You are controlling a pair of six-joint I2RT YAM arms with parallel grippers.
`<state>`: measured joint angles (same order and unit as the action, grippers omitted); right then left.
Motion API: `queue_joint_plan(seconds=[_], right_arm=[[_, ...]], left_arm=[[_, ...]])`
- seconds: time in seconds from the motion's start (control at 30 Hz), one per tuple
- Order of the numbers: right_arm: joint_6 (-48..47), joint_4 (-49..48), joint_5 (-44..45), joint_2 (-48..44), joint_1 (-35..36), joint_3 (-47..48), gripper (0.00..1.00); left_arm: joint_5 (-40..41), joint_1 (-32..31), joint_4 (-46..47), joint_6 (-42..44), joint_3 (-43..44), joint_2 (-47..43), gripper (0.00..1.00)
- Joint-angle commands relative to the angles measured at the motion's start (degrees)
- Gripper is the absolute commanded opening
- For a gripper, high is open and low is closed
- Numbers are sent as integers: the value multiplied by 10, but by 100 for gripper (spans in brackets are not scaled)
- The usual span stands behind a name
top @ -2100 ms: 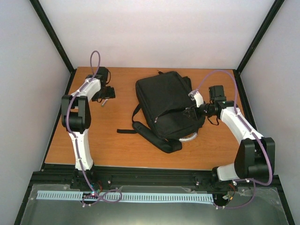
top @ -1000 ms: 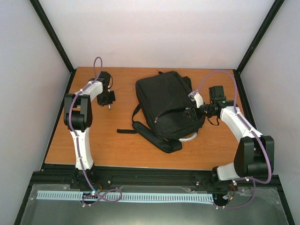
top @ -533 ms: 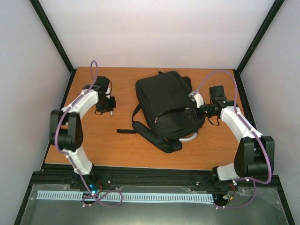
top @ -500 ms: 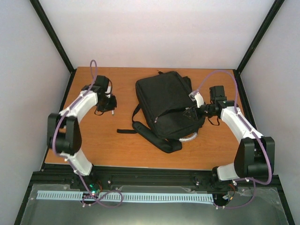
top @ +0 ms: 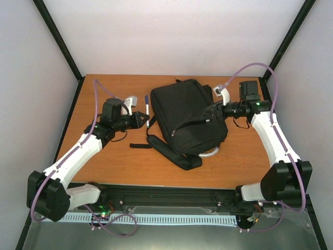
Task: Pack the student bag
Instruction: Pick up the stationery from the center of the board.
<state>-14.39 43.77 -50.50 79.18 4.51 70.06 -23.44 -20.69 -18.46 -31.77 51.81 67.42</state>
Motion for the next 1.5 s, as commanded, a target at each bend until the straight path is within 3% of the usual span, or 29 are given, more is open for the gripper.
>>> queue_joint_plan(seconds=[0.0,0.43,0.67,1.03,1.13,1.37,1.43,1.47], right_arm=[[49,12,-64,6,-3,56,51],[99,17,-121,89,74,146,52],[97,15,-102,82,139,130,52],[137,-32,-75,84,178,128,48],[140,-35,-83,86,180,129,40],[143,-49,-85,67,180,104,8],[143,-49,-81,65,180,97,3],[142,-49,-77,64,180,95,3]], left_arm=[[-49,-42,150,-36,-17,-5,1],[-31,-122,291,-126,-5,31,1],[-4,-133,347,-175,20,60,1],[47,-180,401,-211,48,90,1],[53,-184,400,-212,51,92,1],[50,-185,396,-215,51,99,2],[44,-185,392,-217,52,102,10],[44,-185,385,-215,54,104,20]])
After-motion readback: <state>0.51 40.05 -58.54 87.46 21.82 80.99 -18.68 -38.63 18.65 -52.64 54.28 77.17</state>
